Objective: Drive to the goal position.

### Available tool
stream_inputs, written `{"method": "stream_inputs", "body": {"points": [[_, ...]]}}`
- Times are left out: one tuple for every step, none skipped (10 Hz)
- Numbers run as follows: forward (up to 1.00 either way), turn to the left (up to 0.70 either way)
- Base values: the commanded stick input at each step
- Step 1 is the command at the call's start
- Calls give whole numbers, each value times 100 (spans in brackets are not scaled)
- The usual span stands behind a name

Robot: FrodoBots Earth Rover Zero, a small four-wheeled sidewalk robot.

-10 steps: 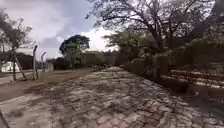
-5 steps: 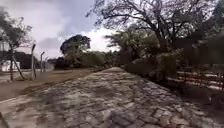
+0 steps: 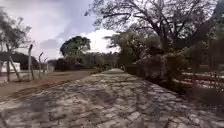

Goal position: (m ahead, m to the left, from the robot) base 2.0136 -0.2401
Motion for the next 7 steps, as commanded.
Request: {"method": "stream_inputs", "body": {"points": [[70,0],[70,-35],[70,-35],[70,0],[70,0],[70,0],[70,0]]}}
